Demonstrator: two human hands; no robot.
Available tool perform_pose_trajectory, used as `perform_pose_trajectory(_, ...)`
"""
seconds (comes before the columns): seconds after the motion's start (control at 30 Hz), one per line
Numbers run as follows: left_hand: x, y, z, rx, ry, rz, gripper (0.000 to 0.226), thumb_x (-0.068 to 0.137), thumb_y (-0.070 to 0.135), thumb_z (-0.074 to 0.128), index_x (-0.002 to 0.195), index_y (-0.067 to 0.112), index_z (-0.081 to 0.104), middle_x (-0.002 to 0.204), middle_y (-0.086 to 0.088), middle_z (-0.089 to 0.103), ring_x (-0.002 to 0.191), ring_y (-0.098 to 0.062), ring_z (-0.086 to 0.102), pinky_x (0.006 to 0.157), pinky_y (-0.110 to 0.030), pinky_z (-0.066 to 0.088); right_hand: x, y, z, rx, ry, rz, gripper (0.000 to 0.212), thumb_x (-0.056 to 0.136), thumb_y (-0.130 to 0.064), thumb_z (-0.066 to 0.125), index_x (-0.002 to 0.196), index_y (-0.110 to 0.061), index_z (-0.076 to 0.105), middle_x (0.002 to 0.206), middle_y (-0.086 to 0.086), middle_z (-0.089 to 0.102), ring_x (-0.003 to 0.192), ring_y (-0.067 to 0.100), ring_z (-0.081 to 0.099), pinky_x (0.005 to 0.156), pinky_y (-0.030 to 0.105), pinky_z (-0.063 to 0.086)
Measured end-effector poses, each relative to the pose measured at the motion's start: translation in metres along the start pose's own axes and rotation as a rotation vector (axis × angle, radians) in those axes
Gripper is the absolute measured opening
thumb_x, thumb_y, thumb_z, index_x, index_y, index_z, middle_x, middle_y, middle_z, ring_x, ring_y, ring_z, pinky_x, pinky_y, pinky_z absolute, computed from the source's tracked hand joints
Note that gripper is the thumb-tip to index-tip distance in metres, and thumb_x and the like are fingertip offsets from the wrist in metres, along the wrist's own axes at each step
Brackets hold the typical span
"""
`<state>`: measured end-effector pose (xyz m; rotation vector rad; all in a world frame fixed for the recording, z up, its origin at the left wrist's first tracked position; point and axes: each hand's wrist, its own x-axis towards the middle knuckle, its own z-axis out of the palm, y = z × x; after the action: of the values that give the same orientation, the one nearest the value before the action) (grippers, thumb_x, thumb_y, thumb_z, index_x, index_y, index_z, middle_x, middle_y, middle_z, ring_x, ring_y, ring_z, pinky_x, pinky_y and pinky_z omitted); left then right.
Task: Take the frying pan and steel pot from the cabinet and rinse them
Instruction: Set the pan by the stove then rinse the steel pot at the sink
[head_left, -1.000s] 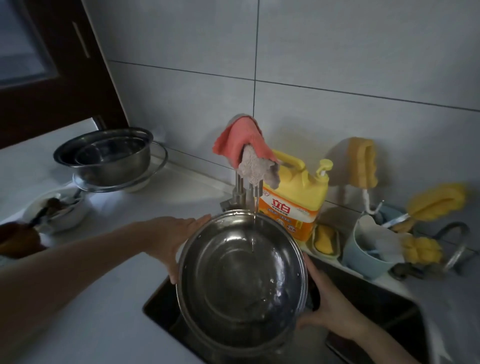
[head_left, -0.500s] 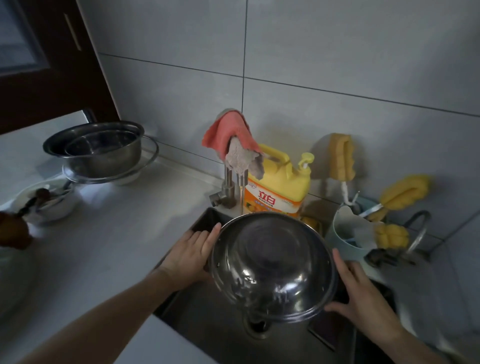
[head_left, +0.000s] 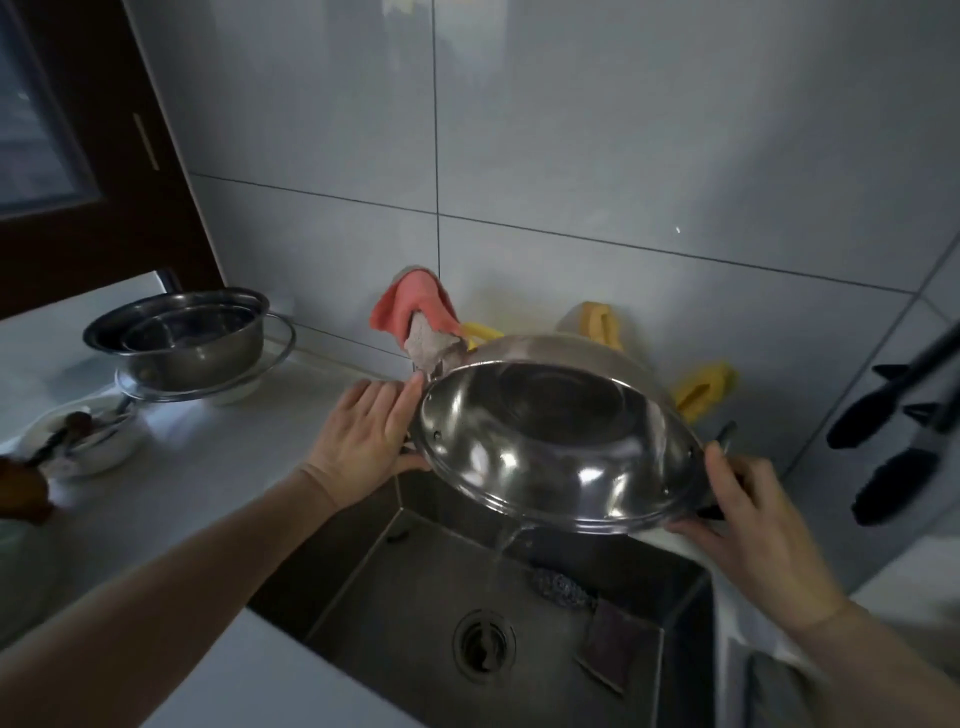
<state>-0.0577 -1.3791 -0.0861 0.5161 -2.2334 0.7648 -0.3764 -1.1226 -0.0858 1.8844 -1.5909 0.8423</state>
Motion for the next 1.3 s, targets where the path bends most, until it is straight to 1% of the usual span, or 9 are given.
perform_pose_trajectory(0.13,0.033,-0.011,-0.023,0.049,0.088,0.025,0.097,0.079,0.069,0.057,0.131,-0.01,0.034,0.097,-0.019,0.056,0.083,-0.029,0.051,0.079,-0.041,0.043,0.024,0.001,-0.025,-0.048,-0.002,0.069,0.136,0.056,-0.014,0.091,0.156,-0.028,0.001,0.103,0.014,0.038,0.079,0.025,0.041,0.053,0.036,0.049)
perform_pose_trajectory(0.23,0.052,-0.02,-0.033,0.074,0.133,0.049,0.104,0.072,0.067,0.068,0.134,-0.008,0.031,0.101,-0.017,0.049,0.084,-0.027,0.047,0.078,-0.041,0.041,0.039,0.004,-0.039,-0.097,0.051,-0.013,0.102,0.083,-0.032,0.074,0.156,-0.027,0.002,0.101,0.013,0.036,0.078,0.026,0.038,0.054,0.035,0.044)
perform_pose_trajectory(0.43,0.063,-0.03,-0.038,0.086,0.125,0.035,0.104,0.073,0.068,0.067,0.135,-0.009,0.032,0.097,-0.017,0.055,0.083,-0.027,0.048,0.079,-0.04,0.042,0.055,0.006,-0.045,-0.115,0.052,-0.046,0.078,0.097,-0.048,0.048,0.156,-0.025,0.003,0.103,0.016,0.037,0.078,0.03,0.039,0.05,0.04,0.049)
perform_pose_trajectory(0.6,0.031,-0.015,-0.024,0.018,0.069,-0.021,0.092,0.084,0.068,0.05,0.133,-0.008,0.033,0.096,-0.017,0.058,0.085,-0.026,0.048,0.081,-0.039,0.041,0.039,-0.007,-0.028,-0.051,-0.149,0.187,0.127,0.063,-0.021,0.088,0.157,-0.027,0.003,0.1,0.014,0.038,0.07,0.034,0.05,0.047,0.038,0.048)
perform_pose_trajectory(0.7,-0.012,0.004,-0.004,-0.079,-0.036,-0.063,0.092,0.083,0.07,0.048,0.134,-0.006,0.033,0.095,-0.019,0.061,0.085,-0.027,0.052,0.082,-0.039,0.04,0.014,-0.004,-0.006,-0.046,-0.168,0.105,0.088,0.091,-0.048,0.06,0.157,-0.028,0.005,0.105,0.014,0.042,0.079,0.027,0.049,0.05,0.038,0.051)
perform_pose_trajectory(0.8,-0.071,0.021,0.022,-0.133,-0.215,-0.105,0.104,0.079,0.072,0.051,0.141,-0.007,0.023,0.101,-0.022,0.063,0.085,-0.032,0.06,0.086,-0.044,0.041,-0.007,-0.009,0.017,0.008,-0.343,0.172,0.092,0.088,-0.052,0.062,0.157,-0.027,0.007,0.111,0.012,0.046,0.082,0.028,0.063,0.057,0.035,0.055)
perform_pose_trajectory(0.97,-0.144,0.027,0.049,-0.102,-0.436,-0.211,0.1,0.081,0.067,0.044,0.144,-0.007,0.018,0.101,-0.021,0.066,0.086,-0.033,0.066,0.089,-0.043,0.038,-0.028,-0.016,0.079,0.045,-0.586,0.228,0.165,0.024,-0.034,0.101,0.158,-0.023,0.006,0.107,0.003,0.046,0.071,0.018,0.069,0.059,0.025,0.054)
perform_pose_trajectory(1.17,-0.18,-0.01,0.064,-0.117,-0.428,-0.299,0.097,0.079,0.07,0.05,0.133,-0.009,0.034,0.105,-0.025,0.065,0.083,-0.034,0.063,0.079,-0.042,0.042,-0.004,-0.027,0.144,0.068,-0.619,0.115,0.159,0.031,-0.044,0.099,0.157,-0.022,0.004,0.11,-0.003,0.045,0.093,0.01,0.053,0.068,0.018,0.052)
perform_pose_trajectory(1.3,-0.186,-0.033,0.07,-0.13,-0.437,-0.334,0.105,0.077,0.075,0.05,0.137,-0.009,0.029,0.099,-0.022,0.064,0.082,-0.034,0.061,0.076,-0.04,0.041,0.017,-0.033,0.171,0.096,-0.617,0.114,0.148,0.041,-0.042,0.097,0.157,-0.021,0.008,0.107,-0.004,0.045,0.083,0.009,0.062,0.062,0.019,0.052)
